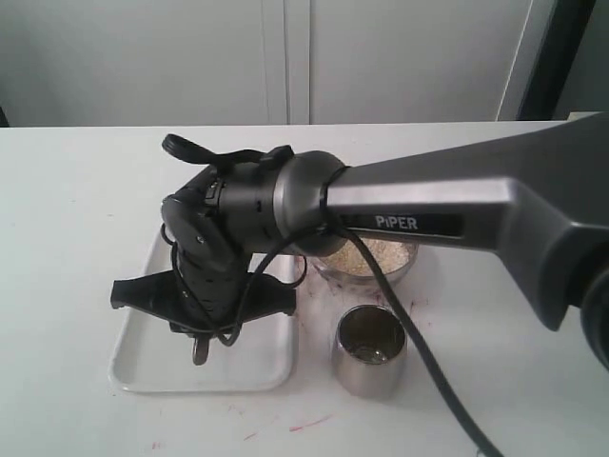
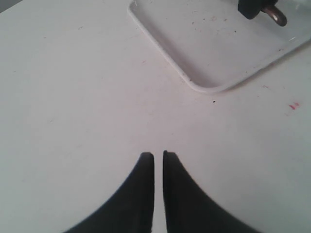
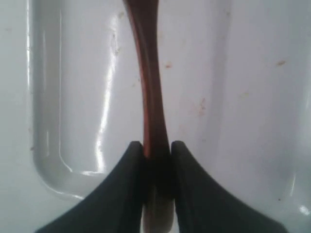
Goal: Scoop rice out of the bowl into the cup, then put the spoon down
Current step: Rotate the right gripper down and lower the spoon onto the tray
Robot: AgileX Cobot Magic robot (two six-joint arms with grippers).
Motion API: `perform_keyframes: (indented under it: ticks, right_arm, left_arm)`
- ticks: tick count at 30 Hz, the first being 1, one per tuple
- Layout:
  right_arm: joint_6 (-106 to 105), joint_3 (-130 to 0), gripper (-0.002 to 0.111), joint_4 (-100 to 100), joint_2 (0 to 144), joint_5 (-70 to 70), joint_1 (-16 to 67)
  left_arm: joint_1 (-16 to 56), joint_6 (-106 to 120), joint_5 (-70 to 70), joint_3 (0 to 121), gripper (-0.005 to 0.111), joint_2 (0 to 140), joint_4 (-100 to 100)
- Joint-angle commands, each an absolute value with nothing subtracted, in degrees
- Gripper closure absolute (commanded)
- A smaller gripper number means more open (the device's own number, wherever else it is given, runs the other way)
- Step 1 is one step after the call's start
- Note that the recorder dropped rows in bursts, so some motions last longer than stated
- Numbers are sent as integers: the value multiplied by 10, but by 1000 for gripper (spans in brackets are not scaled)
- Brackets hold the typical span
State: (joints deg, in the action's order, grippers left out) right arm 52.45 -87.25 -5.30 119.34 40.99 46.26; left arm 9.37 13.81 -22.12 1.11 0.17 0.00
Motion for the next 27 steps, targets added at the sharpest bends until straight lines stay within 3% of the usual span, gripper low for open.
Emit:
perform_keyframes:
  ticks: [1, 27]
  right_arm:
    - [526, -874, 108, -59, 1190, 398, 454]
    - [526, -874, 108, -58, 1209, 450, 433]
  left_arm:
    - [95, 135, -240, 6, 92, 0, 0]
    - [95, 135, -240, 6, 92, 0, 0]
